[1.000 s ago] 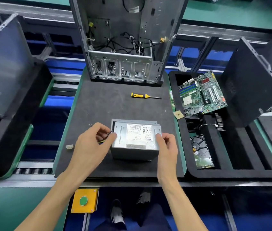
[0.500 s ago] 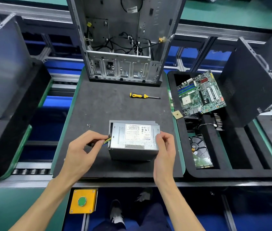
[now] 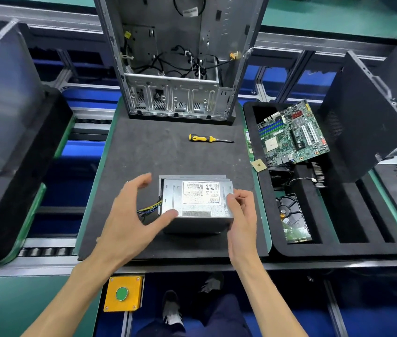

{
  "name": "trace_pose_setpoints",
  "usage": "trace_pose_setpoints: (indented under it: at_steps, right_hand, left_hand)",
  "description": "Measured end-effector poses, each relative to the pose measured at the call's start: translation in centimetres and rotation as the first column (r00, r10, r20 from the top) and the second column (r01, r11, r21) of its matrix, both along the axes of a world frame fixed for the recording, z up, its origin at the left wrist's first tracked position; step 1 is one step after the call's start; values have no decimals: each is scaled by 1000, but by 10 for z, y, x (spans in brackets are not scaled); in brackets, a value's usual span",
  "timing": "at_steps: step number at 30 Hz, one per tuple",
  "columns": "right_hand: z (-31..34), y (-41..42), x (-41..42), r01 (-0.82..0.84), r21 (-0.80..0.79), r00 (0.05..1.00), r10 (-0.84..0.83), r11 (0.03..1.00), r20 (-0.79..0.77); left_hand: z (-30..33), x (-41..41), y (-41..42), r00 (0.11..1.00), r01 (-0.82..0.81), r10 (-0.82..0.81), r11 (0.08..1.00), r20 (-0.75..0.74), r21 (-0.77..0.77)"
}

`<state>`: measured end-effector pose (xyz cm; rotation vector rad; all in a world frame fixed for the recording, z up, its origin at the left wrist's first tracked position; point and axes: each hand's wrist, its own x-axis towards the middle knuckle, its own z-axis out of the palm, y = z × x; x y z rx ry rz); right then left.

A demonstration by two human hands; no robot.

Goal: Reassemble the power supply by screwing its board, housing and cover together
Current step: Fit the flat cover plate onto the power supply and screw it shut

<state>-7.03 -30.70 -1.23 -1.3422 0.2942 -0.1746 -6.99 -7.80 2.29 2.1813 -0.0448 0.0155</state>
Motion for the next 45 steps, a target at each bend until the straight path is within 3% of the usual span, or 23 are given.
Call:
trace_pose_setpoints:
  at_steps: [3, 8, 15, 21, 28, 39, 41, 45]
  right_hand:
    - [4, -4, 0, -14, -11, 999, 14, 1000, -48]
    - [9, -6, 0, -26, 105, 987, 42, 994, -157]
    - [7, -9, -2, -40, 194, 991, 63, 980, -114]
    - [7, -12, -1, -94, 209, 993, 107, 973, -52]
    - [3, -10, -2, -53, 7, 999, 53, 999, -4]
    - [3, -1, -4, 62, 19, 997, -61, 998, -53]
    - [4, 1, -4, 76, 32, 995, -73, 997, -63]
    - [6, 1, -3, 85, 46, 992, -80, 995, -101]
  left_hand:
    - [3, 6, -10, 983, 72, -84, 994, -161, -77]
    - [6, -1, -18, 982, -159, 150, 985, 116, 70]
    - [17, -1, -25, 967, -248, 249, 968, -46, 25]
    - [27, -5, -28, 972, -228, 231, 972, -48, 61]
    - [28, -18, -38, 993, -109, 114, 987, -43, 118]
    - [31, -25, -45, 998, -43, 55, 960, -37, 278]
    - [32, -22, -42, 991, -98, 113, 978, -71, 185]
    - [34, -13, -33, 947, -246, 186, 944, -261, -221]
